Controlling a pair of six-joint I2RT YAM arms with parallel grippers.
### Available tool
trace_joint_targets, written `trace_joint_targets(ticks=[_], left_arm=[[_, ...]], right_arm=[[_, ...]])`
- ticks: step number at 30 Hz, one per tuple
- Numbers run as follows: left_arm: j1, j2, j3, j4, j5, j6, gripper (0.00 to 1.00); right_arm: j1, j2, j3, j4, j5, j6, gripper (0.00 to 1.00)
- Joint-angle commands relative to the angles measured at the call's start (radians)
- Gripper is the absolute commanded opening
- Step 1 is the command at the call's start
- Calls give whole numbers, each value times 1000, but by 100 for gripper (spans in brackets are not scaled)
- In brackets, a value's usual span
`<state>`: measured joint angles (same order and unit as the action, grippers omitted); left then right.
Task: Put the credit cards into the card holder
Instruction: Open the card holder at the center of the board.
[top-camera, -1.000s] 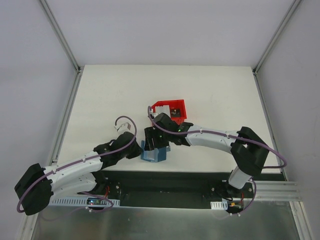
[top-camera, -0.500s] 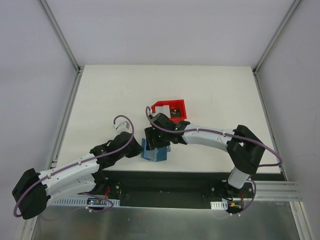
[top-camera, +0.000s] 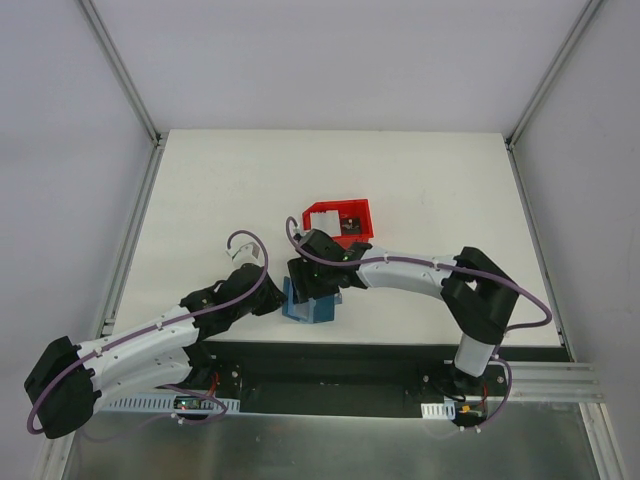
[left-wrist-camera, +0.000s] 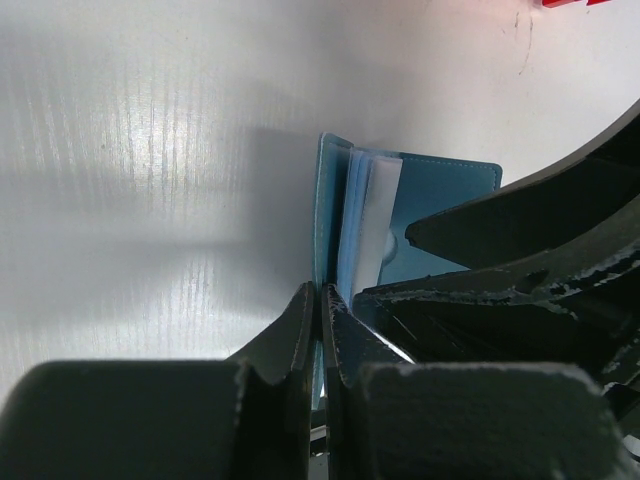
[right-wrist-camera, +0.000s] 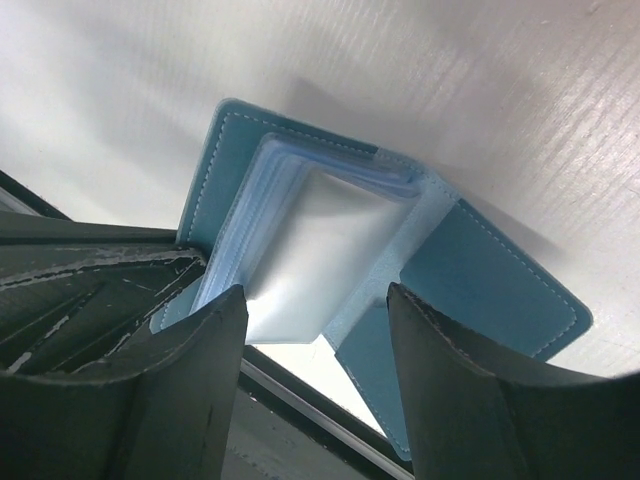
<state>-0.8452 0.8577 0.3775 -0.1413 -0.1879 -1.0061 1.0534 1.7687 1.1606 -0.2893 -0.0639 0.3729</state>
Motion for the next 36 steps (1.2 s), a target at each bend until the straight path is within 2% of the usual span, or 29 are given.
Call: trace_joint_targets(ticks=[1, 11, 22, 31, 36], left_arm=[[-9, -8, 12, -7, -7, 14, 0], [-9, -14, 9, -9, -7, 12, 0], [-8, -34, -2, -9, -5, 8, 0], [-9, -51, -6, -9, -5, 12, 0], [-9, -51, -6, -9, -2, 12, 0]], right_arm=[[11, 11, 50, -13, 15, -8, 61], [17, -41, 14, 26, 55, 3, 62], [20, 31, 50, -51, 58, -11, 59], [63, 58, 171, -315, 321, -83, 58], [69, 60, 171, -353, 354, -89, 56]])
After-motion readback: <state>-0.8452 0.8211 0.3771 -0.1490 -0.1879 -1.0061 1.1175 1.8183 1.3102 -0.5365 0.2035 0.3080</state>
